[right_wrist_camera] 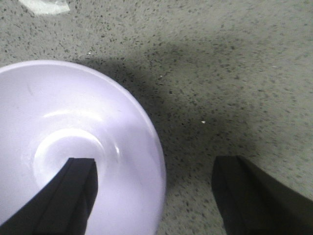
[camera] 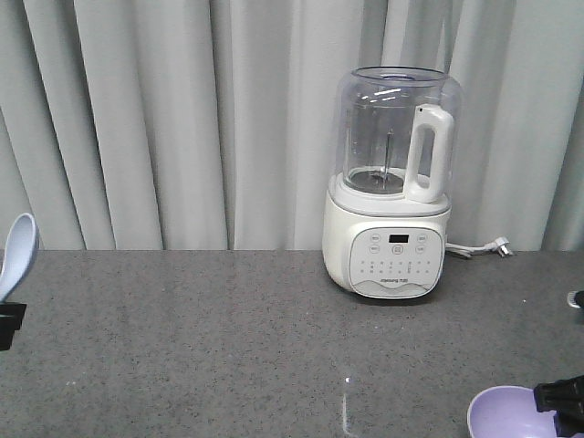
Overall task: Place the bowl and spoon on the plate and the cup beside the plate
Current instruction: 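Grasp the lavender bowl rim with the right gripper and lift it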
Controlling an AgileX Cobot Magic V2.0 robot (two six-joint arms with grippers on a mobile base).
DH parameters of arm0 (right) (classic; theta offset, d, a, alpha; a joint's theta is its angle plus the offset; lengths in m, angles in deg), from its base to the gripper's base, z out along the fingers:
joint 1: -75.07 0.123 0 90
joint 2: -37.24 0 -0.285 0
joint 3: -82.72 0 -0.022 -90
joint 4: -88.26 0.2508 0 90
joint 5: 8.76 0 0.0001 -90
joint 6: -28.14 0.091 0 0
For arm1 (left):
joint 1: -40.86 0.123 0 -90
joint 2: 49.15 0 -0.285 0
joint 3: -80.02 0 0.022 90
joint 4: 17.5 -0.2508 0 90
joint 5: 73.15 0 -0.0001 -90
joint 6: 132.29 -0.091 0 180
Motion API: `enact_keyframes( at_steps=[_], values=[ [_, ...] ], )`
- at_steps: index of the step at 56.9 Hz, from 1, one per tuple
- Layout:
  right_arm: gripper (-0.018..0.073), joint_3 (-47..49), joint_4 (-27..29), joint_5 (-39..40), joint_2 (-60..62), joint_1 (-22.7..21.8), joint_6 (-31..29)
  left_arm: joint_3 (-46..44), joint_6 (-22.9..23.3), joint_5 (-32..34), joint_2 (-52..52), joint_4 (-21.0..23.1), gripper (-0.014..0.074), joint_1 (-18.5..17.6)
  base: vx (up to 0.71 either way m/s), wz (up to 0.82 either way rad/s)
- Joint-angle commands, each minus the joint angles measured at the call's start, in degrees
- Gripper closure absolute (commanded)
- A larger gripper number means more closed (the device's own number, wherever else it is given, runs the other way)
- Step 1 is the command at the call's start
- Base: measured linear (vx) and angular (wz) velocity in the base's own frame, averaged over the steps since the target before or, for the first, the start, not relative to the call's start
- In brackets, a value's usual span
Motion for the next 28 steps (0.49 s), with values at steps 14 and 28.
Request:
enact_keyframes(
  at_steps=[14, 28],
  values=[
    [0.0043, 2.08, 1.65, 5.79, -5.59, -0.2, -2.35, -1.42, 0.05, 2.97, -0.98, 0.88, 0.0603, -0.47, 0.0, 0.0],
    [0.0505, 2.08, 1.1, 7.06, -5.44, -0.2, -1.98, -1.42, 0.05, 2.46, -0.98, 0.88, 0.0603, -0.47, 0.0, 0.0]
  ],
)
